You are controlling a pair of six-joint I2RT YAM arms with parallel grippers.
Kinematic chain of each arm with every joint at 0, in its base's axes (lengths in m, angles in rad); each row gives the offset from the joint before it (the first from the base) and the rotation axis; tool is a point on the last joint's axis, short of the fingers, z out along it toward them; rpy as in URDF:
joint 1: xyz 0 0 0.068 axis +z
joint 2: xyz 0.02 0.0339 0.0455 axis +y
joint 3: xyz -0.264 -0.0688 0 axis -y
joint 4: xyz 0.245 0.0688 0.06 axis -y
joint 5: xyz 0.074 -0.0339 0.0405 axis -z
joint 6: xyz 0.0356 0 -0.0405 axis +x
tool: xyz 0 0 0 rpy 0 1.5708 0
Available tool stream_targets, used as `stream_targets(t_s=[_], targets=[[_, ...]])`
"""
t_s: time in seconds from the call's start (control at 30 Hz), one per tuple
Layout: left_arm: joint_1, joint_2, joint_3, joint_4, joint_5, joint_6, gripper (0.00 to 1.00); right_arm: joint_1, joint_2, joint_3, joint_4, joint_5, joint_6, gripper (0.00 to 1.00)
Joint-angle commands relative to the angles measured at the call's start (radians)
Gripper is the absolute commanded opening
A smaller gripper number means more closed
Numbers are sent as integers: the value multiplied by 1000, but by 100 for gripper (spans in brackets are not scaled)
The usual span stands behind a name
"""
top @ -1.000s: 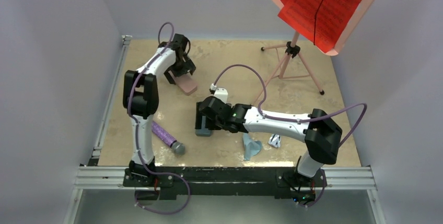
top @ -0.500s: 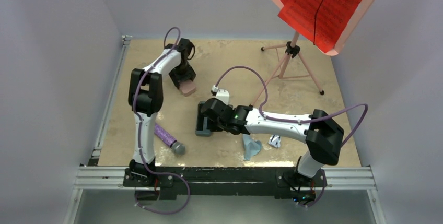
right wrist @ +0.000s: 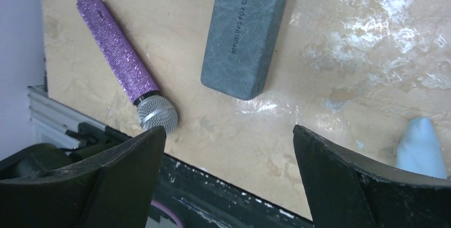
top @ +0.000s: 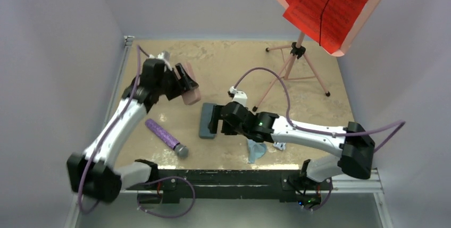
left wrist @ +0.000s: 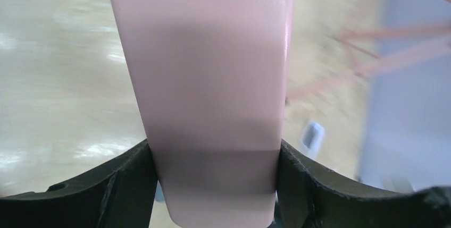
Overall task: Organize the sunglasses
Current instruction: Open both arms.
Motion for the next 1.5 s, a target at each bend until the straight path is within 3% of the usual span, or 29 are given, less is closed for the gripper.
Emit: stream_targets(t_s=[0.0, 0.13, 0.27, 0.4, 0.47, 0.6, 0.73, 0.87, 1.17, 1.33, 1.47], targets=[[-48, -393, -359, 446, 490, 10, 0, -5, -151, -107, 81, 19, -23, 94], [-118, -652, -690, 898, 717, -156, 0, -4, -341, -247, 213, -52, -60, 94], [-145, -752, -896, 1314, 811, -337, 0, -4, -578, -452, 492, -231, -120, 94], [-183, -658, -921, 1596, 926, -461, 0, -4, -707, -543, 707, -368, -206, 95], [-207, -563, -935, 1810, 958, -549, 0, -4, -726, -534, 710, -390, -243, 95], [-230, -423, -935, 2135, 988, -703, 0, -5, -730, -480, 638, -275, -238, 95], [-237, -369, -917, 2108, 982, -695, 0, -5, -736, -471, 732, -280, -247, 95], [-245, -393, -882, 2001, 984, -658, 0, -4, -689, -411, 692, -234, -241, 96], [-294, -647, -789, 1293, 882, -294, 0, -4, -546, -327, 752, -333, -198, 96], [-308, -676, -788, 1283, 873, -305, 0, -4, -503, -355, 877, -443, -206, 93], [-309, -652, -801, 1343, 867, -348, 0, -4, -484, -341, 880, -486, -219, 81]])
